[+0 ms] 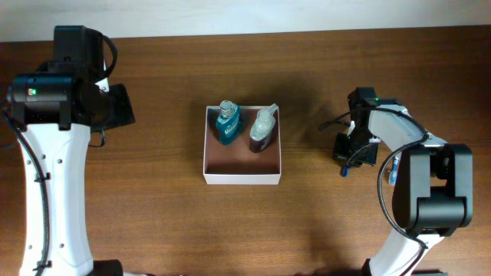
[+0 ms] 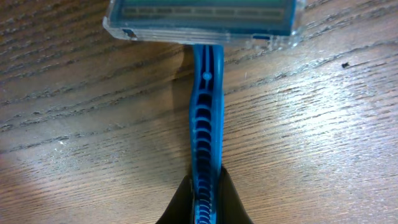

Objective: Pack container
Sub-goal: 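Lower the right gripper and grasp the razor handle, then carry the razor into the box and release it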

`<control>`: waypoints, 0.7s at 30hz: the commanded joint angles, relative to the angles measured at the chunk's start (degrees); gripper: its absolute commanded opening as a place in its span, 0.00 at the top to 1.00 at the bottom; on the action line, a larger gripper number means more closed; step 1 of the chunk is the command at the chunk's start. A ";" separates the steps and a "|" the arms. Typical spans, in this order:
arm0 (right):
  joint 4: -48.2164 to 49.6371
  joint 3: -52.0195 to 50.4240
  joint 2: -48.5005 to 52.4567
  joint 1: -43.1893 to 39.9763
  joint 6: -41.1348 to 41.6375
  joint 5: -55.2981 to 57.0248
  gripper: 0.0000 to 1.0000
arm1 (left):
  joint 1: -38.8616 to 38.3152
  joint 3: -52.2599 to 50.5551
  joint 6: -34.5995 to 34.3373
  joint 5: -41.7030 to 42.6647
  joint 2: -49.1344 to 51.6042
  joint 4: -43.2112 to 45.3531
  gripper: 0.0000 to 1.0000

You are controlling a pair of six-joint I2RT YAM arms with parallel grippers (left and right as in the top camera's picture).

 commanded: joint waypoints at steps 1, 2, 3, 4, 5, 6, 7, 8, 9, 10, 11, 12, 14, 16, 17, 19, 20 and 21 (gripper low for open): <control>-0.33 0.87 -1.57 0.22 -1.53 -1.70 0.96 | 0.24 -0.24 0.94 -0.22 0.42 -0.26 0.46; -0.81 1.46 -3.65 0.52 -2.64 -1.70 0.96 | 0.24 -0.22 0.96 -0.24 0.42 -0.26 0.46; -1.38 2.10 -5.97 0.85 -3.91 -1.68 0.96 | 0.24 -0.24 0.96 -0.24 0.42 -0.26 0.46; -2.19 2.97 -9.11 1.53 -5.46 -1.86 0.96 | 0.24 -0.24 0.96 -0.22 0.42 -0.24 0.46; -2.62 3.43 -11.26 2.03 -6.51 -1.86 0.96 | 0.24 -0.24 0.96 -0.24 0.42 -0.24 0.46; -3.39 4.26 -15.30 3.17 -8.46 -1.86 0.96 | 0.24 -0.22 0.94 -0.24 0.42 -0.24 0.46; -3.82 4.72 -17.66 4.04 -9.88 -1.86 0.96 | 0.24 -0.22 0.96 -0.24 0.42 -0.22 0.46; -4.66 5.53 -21.66 5.86 -12.37 -1.84 0.96 | 0.24 -0.24 0.96 -0.24 0.42 -0.22 0.46; -5.38 6.14 -24.24 7.28 -14.16 -1.88 0.96 | 0.26 -0.24 1.18 -0.31 0.42 -0.22 0.46; -6.10 6.80 -26.60 8.94 -16.57 -1.92 0.96 | 0.26 -0.22 1.18 -0.81 0.42 -0.24 0.46; -6.88 7.43 -29.27 11.43 -20.17 -1.92 0.96 | 0.26 -0.24 1.16 -1.44 0.42 -0.22 0.46; -7.43 7.91 -32.92 15.89 -25.38 -1.90 0.96 | 0.26 -0.24 1.16 -1.73 0.42 -0.02 0.46; -7.23 7.91 -36.04 21.18 -30.73 -1.73 0.96 | 1.03 -0.24 1.14 -1.75 0.42 0.37 0.44; -6.64 7.91 -37.94 27.17 -35.23 0.55 0.96 | 3.21 -0.22 1.09 -1.51 0.42 0.68 0.43; -6.36 7.91 -38.21 29.70 -36.20 2.36 0.96 | 5.51 -0.22 1.09 -0.26 0.42 0.83 0.43; -5.33 7.89 -37.57 35.04 -38.58 6.01 0.96 | 10.93 -0.22 1.18 5.97 0.42 0.63 0.43; -4.90 7.89 -37.07 36.33 -39.69 6.10 0.96 | 12.59 -0.22 1.18 7.58 0.42 0.46 0.43; -3.87 7.89 -36.11 38.01 -41.62 6.01 0.96 | 14.43 -0.22 1.18 8.98 0.42 0.15 0.43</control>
